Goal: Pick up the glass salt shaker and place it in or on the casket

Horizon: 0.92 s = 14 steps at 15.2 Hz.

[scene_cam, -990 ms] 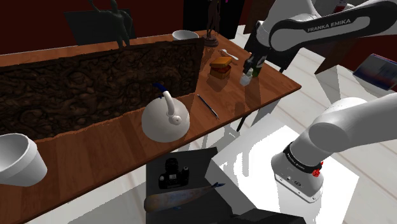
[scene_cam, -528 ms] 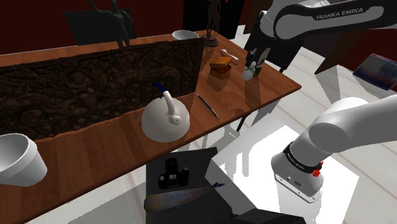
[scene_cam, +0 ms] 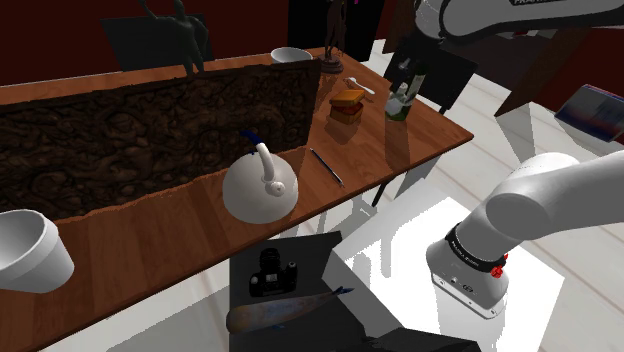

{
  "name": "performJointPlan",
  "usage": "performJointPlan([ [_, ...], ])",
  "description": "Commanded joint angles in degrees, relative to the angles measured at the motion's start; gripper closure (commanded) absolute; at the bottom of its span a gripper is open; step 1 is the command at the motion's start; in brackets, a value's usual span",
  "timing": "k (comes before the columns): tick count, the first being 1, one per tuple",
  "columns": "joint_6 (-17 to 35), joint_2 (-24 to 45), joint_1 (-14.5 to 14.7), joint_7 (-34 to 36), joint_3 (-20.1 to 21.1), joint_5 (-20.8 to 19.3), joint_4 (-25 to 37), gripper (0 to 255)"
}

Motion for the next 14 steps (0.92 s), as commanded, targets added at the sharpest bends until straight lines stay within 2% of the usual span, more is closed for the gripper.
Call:
performJointPlan([
  [1, -1.6, -0.2, 0.0, -0.3, -0.1, 0.1, 1.4, 255],
  [5, -4.4, -0.5, 0.1, -0.6, 0.1, 0.4, 3.9, 255],
  [14, -3.7, 20.6, 0.9, -2.9, -1.8, 2.0, 24.5, 255],
])
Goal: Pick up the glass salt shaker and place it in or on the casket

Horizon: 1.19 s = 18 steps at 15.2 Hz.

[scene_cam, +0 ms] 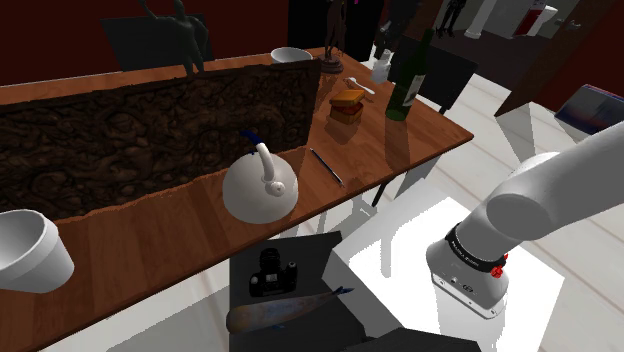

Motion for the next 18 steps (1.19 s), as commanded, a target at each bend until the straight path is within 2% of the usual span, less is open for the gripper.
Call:
performJointPlan([
  [1, -0.2, 4.7, 0.1, -0.7, -0.4, 0.6, 5.0, 255],
  [7, -3.6, 18.5, 0.1, -2.9, -1.4, 2.9, 22.3, 255],
  [8, -4.9, 22.1, -0.1, -3.5, -1.6, 3.6, 27.2, 255],
  [18, 2.7, 22.3, -0.2, -2.8, -1.6, 3.3, 19.8, 255],
])
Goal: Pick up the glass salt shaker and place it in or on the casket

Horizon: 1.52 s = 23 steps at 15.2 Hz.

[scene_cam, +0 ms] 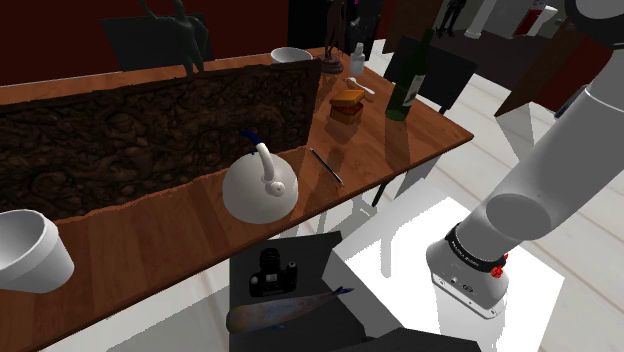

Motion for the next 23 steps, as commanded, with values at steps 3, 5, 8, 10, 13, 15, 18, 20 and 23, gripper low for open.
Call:
performJointPlan([
  [3, 3.0, 0.2, -0.1, 0.1, -0.1, -0.1, -2.7, 255],
  [5, 4.5, 0.5, -0.1, 0.3, -0.1, -0.1, -3.9, 255],
  [8, 6.7, 1.0, -0.1, 0.4, -0.1, -0.2, -5.7, 255],
  [10, 8.1, 1.4, -0.1, 0.5, -0.1, -0.2, -6.7, 255],
  [13, 9.6, 1.8, -0.2, 0.6, -0.1, -0.2, -7.8, 255],
  [15, 9.6, 1.8, -0.2, 0.6, -0.1, -0.2, -7.8, 255],
  [18, 9.6, 1.8, -0.2, 0.6, -0.1, -0.2, -7.8, 255],
  [20, 9.6, 1.8, -0.2, 0.6, -0.1, -0.2, -7.8, 255],
  [23, 9.6, 1.8, -0.2, 0.6, -0.1, -0.2, -7.8, 0],
])
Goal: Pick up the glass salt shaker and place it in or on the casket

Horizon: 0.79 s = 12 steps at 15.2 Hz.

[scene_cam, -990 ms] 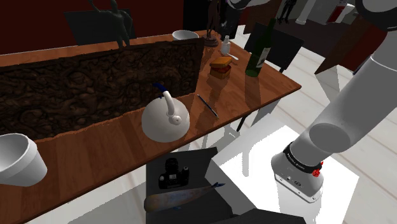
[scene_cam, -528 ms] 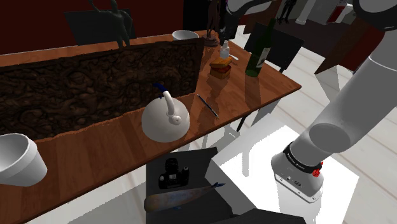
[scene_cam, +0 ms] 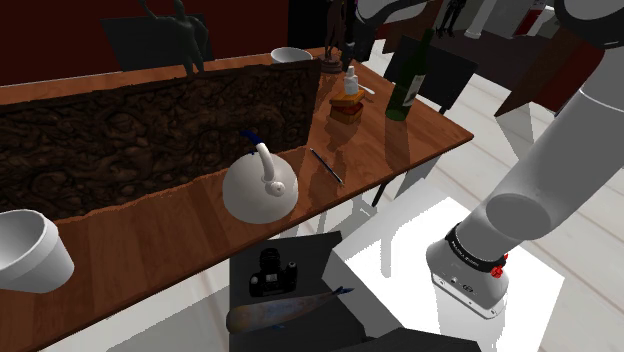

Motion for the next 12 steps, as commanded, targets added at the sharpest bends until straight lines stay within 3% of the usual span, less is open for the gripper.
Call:
performJointPlan([
  [1, 0.0, 0.0, 0.0, 0.0, 0.0, 0.0, 0.0, 0],
  [3, 0.0, 0.0, 0.0, 0.0, 0.0, 0.0, 0.0, 0],
  [7, -6.2, -3.9, 0.4, 0.3, 0.3, -0.4, 2.4, 0],
  [12, -6.2, -3.9, 0.4, 0.3, 0.3, -0.4, 2.4, 0],
])
